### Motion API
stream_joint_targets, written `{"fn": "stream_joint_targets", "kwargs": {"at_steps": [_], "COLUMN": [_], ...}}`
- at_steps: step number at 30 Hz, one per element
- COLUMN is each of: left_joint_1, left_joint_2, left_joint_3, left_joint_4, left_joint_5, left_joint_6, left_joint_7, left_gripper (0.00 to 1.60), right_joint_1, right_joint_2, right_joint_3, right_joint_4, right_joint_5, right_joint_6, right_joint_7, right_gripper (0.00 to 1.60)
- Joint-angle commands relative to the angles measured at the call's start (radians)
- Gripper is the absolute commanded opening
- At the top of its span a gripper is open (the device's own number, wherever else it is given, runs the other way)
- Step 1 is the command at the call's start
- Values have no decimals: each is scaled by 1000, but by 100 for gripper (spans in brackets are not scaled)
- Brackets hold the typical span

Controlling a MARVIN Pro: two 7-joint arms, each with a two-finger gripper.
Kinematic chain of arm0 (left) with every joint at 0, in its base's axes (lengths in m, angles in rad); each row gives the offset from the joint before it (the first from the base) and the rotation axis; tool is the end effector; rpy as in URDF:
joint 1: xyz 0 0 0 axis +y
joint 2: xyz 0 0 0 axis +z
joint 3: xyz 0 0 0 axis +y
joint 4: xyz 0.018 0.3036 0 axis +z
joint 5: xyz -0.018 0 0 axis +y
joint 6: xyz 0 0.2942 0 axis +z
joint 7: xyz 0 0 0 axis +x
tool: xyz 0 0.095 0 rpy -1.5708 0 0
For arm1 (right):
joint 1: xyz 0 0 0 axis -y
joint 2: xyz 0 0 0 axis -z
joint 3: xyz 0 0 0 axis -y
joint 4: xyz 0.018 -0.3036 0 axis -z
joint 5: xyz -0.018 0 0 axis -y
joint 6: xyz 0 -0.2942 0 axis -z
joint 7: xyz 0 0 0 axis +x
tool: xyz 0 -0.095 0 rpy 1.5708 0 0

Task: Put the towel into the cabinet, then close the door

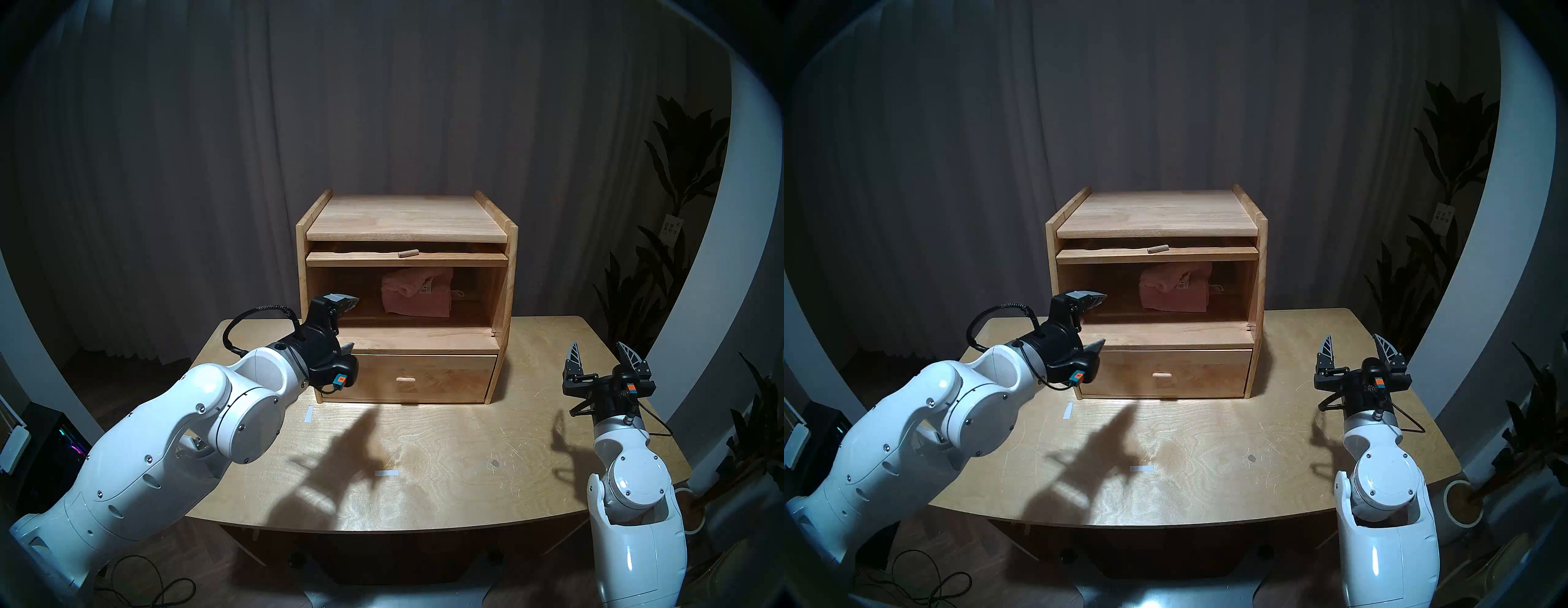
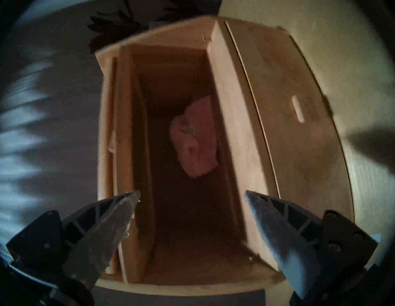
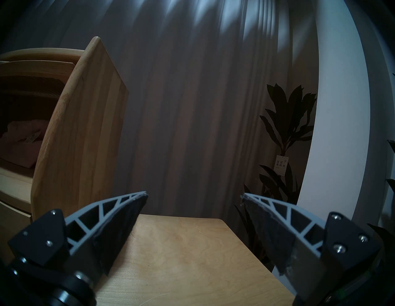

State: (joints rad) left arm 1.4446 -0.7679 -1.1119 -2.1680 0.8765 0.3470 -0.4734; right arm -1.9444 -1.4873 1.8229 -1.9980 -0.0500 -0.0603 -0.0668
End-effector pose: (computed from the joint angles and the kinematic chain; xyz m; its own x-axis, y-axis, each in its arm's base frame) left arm 0.3516 -0.0075 -0.1825 -0.3723 -0.9280 -0.0164 -0.2072 0.1004 -0.9731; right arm 0.2856 -0.1123 -0.2672 -0.0944 0.2380 0.9667 -0.2694 -0.9409 0.2054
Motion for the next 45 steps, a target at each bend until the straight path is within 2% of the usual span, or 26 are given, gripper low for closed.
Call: {"fn": "stream_joint_targets", "kwargs": {"at_steps": [1,4,9,12,14,18,19,22,30,32,34,38,45], "left_joint_1": [-45,-41,-31,-31,-34,-16,-11,29,102,126,131,171,221], "left_joint_2": [-117,-143,-156,-164,-171,-190,-193,-218,-261,-280,-285,-316,-359], "left_joint_3": [-94,-138,-203,-271,-296,-387,-391,-467,-553,-597,-606,-671,-750], "left_joint_4": [-75,-122,-198,-239,-250,-266,-264,-233,-159,-128,-121,-71,-10], "left_joint_5": [-115,-201,-288,-325,-346,-384,-391,-421,-469,-491,-498,-535,-585], "left_joint_6": [124,133,159,182,198,227,235,271,322,339,342,362,382], "left_joint_7": [17,0,-2,20,34,60,65,85,99,105,104,108,109], "left_gripper": [160,160,160,160,160,160,160,160,160,160,160,160,160], "right_joint_1": [5,7,8,8,9,10,10,22,64,80,85,102,116], "right_joint_2": [0,1,2,2,2,2,2,-1,-3,0,6,27,65], "right_joint_3": [-1,-1,-1,-1,-1,-1,-1,-17,-86,-117,-124,-171,-220], "right_joint_4": [-24,-18,-12,-10,-8,-4,-3,-16,-79,-108,-118,-169,-217], "right_joint_5": [1,0,0,0,0,0,0,1,-3,-8,-15,-52,-114], "right_joint_6": [-6,-5,-4,-4,-4,-4,-4,-8,-23,-30,-36,-59,-90], "right_joint_7": [0,0,0,0,0,0,0,4,19,30,35,57,91], "right_gripper": [160,160,160,160,160,160,160,160,160,160,160,160,160]}}
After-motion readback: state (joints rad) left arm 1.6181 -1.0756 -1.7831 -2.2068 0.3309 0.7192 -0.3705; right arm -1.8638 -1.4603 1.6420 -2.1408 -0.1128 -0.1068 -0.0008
